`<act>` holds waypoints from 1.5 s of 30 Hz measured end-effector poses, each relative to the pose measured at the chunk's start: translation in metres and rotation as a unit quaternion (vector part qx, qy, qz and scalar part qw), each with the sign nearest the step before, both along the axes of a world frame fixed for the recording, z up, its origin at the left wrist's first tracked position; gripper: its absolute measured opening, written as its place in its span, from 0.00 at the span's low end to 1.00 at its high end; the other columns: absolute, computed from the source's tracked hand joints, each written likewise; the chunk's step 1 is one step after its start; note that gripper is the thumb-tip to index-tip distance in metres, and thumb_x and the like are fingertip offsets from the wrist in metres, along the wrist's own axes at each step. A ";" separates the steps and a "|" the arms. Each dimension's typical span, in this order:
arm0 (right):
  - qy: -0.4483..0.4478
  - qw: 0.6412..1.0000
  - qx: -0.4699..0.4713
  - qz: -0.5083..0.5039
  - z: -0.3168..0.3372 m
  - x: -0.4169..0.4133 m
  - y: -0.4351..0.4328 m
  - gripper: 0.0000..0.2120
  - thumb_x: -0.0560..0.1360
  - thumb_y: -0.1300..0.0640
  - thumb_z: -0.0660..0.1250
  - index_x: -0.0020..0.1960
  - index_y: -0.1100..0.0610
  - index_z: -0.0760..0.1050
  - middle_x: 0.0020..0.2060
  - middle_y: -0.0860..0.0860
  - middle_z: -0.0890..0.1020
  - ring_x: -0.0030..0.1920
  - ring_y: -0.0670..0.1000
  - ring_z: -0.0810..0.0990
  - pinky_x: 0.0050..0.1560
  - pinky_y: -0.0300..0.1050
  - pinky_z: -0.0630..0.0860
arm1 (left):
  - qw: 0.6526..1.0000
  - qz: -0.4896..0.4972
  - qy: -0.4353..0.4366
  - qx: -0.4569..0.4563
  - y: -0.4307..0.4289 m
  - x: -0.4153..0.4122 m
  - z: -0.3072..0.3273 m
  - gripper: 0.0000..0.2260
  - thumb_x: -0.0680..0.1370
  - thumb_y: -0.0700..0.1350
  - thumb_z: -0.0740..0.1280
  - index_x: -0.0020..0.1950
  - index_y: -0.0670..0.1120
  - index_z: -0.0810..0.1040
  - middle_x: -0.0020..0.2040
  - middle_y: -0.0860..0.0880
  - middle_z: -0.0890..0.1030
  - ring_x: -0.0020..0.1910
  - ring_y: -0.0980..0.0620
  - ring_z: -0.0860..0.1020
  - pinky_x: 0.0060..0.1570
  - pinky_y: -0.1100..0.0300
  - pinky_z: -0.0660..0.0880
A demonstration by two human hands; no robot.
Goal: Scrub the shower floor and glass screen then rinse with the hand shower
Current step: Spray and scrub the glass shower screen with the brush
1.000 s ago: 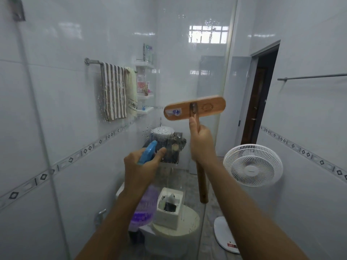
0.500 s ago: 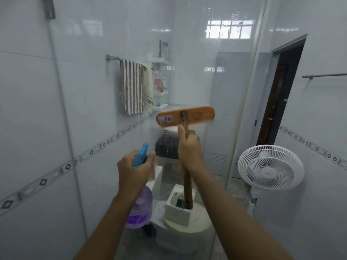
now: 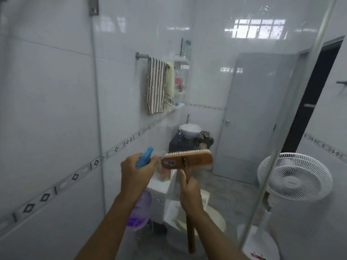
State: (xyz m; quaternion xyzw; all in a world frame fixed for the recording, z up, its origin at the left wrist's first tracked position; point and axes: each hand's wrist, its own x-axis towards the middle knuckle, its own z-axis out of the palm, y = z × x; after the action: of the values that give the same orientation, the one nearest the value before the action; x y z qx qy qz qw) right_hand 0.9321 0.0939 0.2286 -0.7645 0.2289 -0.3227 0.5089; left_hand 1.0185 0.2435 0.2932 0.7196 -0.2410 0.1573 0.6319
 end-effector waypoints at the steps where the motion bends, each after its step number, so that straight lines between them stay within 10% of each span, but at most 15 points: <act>1: -0.010 1.000 -0.017 0.003 0.018 0.011 0.002 0.28 0.75 0.29 0.55 0.46 0.53 0.78 0.34 0.48 0.81 0.35 0.47 0.81 0.36 0.45 0.77 | 1.000 -0.003 0.003 0.004 0.002 0.005 0.001 0.17 0.74 0.55 0.75 0.39 0.42 0.81 0.32 0.41 0.80 0.34 0.38 0.81 0.28 0.41 0.78; 8: -0.133 0.985 -0.109 -0.018 0.202 0.057 0.014 0.23 0.82 0.40 0.55 0.42 0.56 0.74 0.32 0.52 0.75 0.31 0.48 0.74 0.26 0.38 0.70 | 0.999 -0.048 0.022 0.000 0.010 0.019 0.018 0.17 0.73 0.56 0.76 0.36 0.44 0.81 0.30 0.42 0.80 0.30 0.39 0.80 0.28 0.42 0.79; 12: -0.163 0.982 -0.097 -0.027 0.247 0.054 0.008 0.23 0.81 0.38 0.55 0.36 0.53 0.66 0.26 0.49 0.67 0.28 0.52 0.68 0.31 0.48 0.69 | 0.998 -0.038 -0.022 0.036 0.016 0.024 0.023 0.22 0.74 0.52 0.76 0.26 0.50 0.70 0.20 0.55 0.71 0.20 0.57 0.69 0.22 0.67 0.65; 18: -0.136 0.981 -0.128 -0.056 0.234 0.058 0.011 0.23 0.82 0.38 0.53 0.36 0.53 0.67 0.24 0.46 0.67 0.29 0.49 0.70 0.31 0.45 0.69 | 0.992 -0.117 -0.043 0.013 0.024 0.040 0.030 0.18 0.72 0.55 0.77 0.29 0.47 0.78 0.24 0.52 0.77 0.22 0.51 0.76 0.28 0.57 0.77; 23: -0.151 0.981 -0.111 -0.049 0.236 0.061 0.014 0.23 0.82 0.38 0.54 0.35 0.53 0.66 0.21 0.43 0.66 0.26 0.48 0.66 0.30 0.45 0.66 | 0.990 -0.121 -0.067 0.028 0.021 0.039 0.030 0.18 0.70 0.57 0.77 0.30 0.48 0.75 0.23 0.55 0.72 0.21 0.56 0.71 0.25 0.70 0.68; 39: -0.130 0.979 -0.139 -0.077 0.221 0.067 0.017 0.26 0.82 0.38 0.53 0.36 0.56 0.68 0.25 0.48 0.69 0.26 0.46 0.69 0.27 0.40 0.66 | 0.993 -0.084 -0.085 0.006 0.020 0.040 0.034 0.18 0.71 0.56 0.76 0.29 0.49 0.75 0.23 0.54 0.73 0.21 0.56 0.73 0.24 0.68 0.71; 45: -0.126 0.989 -0.059 -0.055 0.105 0.062 0.046 0.21 0.82 0.42 0.56 0.40 0.56 0.73 0.26 0.47 0.72 0.24 0.41 0.70 0.25 0.35 0.68 | 0.993 -0.040 -0.106 -0.040 0.033 0.049 0.037 0.15 0.75 0.50 0.75 0.33 0.47 0.76 0.25 0.55 0.73 0.24 0.58 0.75 0.24 0.71 0.69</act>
State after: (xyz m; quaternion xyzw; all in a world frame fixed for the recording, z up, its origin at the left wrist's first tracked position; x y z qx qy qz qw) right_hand 0.9937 0.1397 0.3332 -0.7325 0.1856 -0.4569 0.4693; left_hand 1.0676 0.2765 0.3298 0.6633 -0.3285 0.2167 0.6366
